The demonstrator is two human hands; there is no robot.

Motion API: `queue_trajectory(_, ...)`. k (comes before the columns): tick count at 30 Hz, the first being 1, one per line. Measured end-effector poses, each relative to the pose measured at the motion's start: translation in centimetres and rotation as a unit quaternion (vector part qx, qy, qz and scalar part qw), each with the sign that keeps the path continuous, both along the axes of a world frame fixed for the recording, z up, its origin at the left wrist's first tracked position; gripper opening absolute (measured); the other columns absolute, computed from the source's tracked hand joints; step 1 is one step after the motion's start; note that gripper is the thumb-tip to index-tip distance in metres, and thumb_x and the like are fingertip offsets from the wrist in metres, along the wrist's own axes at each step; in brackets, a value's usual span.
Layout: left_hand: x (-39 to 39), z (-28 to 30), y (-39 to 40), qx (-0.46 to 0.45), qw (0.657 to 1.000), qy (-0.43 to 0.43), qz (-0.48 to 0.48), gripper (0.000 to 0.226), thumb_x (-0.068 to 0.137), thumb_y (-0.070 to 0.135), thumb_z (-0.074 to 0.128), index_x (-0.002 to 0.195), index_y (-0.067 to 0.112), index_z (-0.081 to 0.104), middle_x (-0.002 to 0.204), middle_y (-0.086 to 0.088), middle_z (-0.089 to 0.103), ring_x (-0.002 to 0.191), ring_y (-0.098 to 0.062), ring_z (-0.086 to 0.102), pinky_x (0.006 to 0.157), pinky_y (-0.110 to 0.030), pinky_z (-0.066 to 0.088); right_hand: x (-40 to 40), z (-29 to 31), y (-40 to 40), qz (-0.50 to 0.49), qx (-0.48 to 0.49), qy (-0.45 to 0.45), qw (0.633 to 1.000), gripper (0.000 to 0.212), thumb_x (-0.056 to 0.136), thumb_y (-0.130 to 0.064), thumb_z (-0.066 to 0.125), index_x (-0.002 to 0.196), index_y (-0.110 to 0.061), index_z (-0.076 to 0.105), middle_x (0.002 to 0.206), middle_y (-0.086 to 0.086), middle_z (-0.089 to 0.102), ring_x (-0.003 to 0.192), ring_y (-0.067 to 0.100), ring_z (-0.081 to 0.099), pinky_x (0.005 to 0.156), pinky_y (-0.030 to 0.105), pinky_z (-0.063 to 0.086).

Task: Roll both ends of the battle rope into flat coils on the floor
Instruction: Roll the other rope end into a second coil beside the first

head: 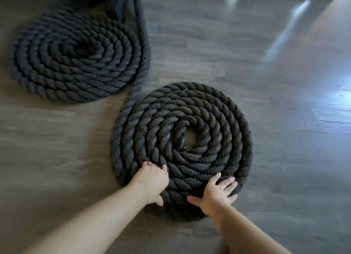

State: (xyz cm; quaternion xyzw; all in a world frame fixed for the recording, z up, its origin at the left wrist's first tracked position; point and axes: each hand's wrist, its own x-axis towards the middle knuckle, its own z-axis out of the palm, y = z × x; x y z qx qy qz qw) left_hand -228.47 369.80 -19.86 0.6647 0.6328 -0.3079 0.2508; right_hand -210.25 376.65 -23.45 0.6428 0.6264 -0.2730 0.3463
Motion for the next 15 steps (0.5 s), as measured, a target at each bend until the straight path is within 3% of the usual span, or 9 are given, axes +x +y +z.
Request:
queue_trajectory(2,-4.5,0.8,1.3,0.057,0.996,-0.053,-0.040,0.095,0.085,0.059,0.070,0.152,0.005,0.029,0.145,-0.016,0.047,0.135,-0.036,0.044,0.108,-0.046,0.042,0.2,-0.2,1.1,0.022,-0.004,0.006,1.000,0.145,0.067,-0.076,0.071,0.152,-0.002,-0.020,0.151,0.041,-0.025,0.144,0.052,-0.019,0.116,0.064,0.007)
queue_trajectory(4,-8.9,0.9,2.7,0.024,0.996,-0.014,-0.087,0.120,0.078,0.064,0.073,0.160,0.009,0.005,0.166,-0.012,0.007,0.153,-0.035,0.008,0.121,-0.051,0.021,0.3,-0.2,2.9,0.048,-0.010,0.005,0.999,0.145,0.068,-0.076,0.071,0.151,-0.001,-0.022,0.149,0.042,-0.025,0.143,0.054,-0.020,0.116,0.065,0.006)
queue_trajectory(5,-10.6,0.6,3.2,-0.006,0.993,0.025,-0.115,0.136,0.072,0.069,0.075,0.159,0.011,-0.011,0.165,-0.012,-0.018,0.153,-0.035,-0.013,0.123,-0.056,0.008,0.3,-0.2,4.1,0.063,-0.010,0.005,0.998,0.145,0.068,-0.075,0.071,0.151,-0.001,-0.022,0.149,0.042,-0.025,0.143,0.054,-0.020,0.116,0.065,0.006)
queue_trajectory(7,-12.3,-0.6,3.8,-0.045,0.990,0.055,-0.123,0.150,0.064,0.074,0.077,0.155,0.013,-0.026,0.158,-0.015,-0.037,0.146,-0.034,-0.032,0.122,-0.059,-0.002,0.4,-0.2,6.7,0.092,-0.003,0.007,0.996,0.145,0.068,-0.075,0.071,0.152,-0.002,-0.022,0.151,0.041,-0.025,0.143,0.054,-0.020,0.116,0.065,0.006)
queue_trajectory(15,-11.7,-2.6,4.5,-0.016,0.992,0.045,-0.114,0.145,0.068,0.086,0.060,0.153,0.005,-0.024,0.158,-0.021,-0.034,0.146,-0.041,-0.031,0.122,-0.060,0.011,0.3,-0.4,13.9,0.169,-0.008,-0.009,0.986,0.144,0.068,-0.073,0.073,0.152,-0.004,-0.022,0.151,0.038,-0.027,0.144,0.052,-0.019,0.118,0.062,0.006)
